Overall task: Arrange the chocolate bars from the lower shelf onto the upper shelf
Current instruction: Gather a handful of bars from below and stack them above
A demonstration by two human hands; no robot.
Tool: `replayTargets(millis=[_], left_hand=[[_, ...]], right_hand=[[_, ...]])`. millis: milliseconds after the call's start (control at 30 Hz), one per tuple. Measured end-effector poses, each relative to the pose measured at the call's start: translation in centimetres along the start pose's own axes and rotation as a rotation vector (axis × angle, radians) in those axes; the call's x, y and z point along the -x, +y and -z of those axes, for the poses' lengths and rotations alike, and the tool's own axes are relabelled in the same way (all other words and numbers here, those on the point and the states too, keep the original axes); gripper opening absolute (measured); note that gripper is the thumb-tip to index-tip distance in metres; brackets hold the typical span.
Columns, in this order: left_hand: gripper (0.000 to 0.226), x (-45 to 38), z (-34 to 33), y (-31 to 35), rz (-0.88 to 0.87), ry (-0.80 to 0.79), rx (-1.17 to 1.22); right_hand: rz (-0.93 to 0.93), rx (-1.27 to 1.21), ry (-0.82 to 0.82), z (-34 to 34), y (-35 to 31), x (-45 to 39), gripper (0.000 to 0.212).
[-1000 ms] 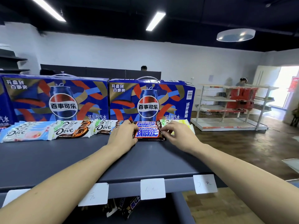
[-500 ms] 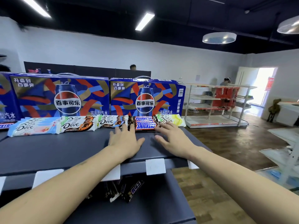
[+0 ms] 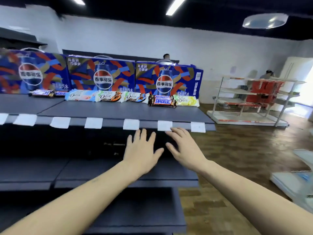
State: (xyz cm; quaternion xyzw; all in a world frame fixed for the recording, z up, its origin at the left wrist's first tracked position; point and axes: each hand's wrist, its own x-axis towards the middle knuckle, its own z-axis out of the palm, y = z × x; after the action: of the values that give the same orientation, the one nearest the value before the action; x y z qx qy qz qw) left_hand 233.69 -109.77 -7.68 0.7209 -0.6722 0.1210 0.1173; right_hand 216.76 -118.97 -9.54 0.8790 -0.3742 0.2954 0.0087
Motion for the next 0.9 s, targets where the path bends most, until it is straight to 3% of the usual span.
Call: replayTargets(millis=[167, 367, 733, 900], left_hand=[[0.07, 5.8, -3.0, -0.8, 0.024, -0.141, -0.001], [0.07, 8.0, -6.8, -2.3, 0.041, -0.2, 0.051], [0.062, 4.7, -17.2, -6.1, 0.112, -0.319, 0.287], [0.059, 1.5, -21.1, -8.1, 0.136, -0.313, 0.347]], right_hand=[[-0.049, -0.069, -0.145, -4.2, -2.3, 5.2, 0.05], [-0.121, -0.122, -0.278, -8.2, -3.1, 7.0, 0.054], [-0.343, -0.143, -0.503, -19.0, -0.2, 4.7, 0.063], [-0.389, -0.122, -0.492, -22.9, 1.3, 2.3, 0.063]])
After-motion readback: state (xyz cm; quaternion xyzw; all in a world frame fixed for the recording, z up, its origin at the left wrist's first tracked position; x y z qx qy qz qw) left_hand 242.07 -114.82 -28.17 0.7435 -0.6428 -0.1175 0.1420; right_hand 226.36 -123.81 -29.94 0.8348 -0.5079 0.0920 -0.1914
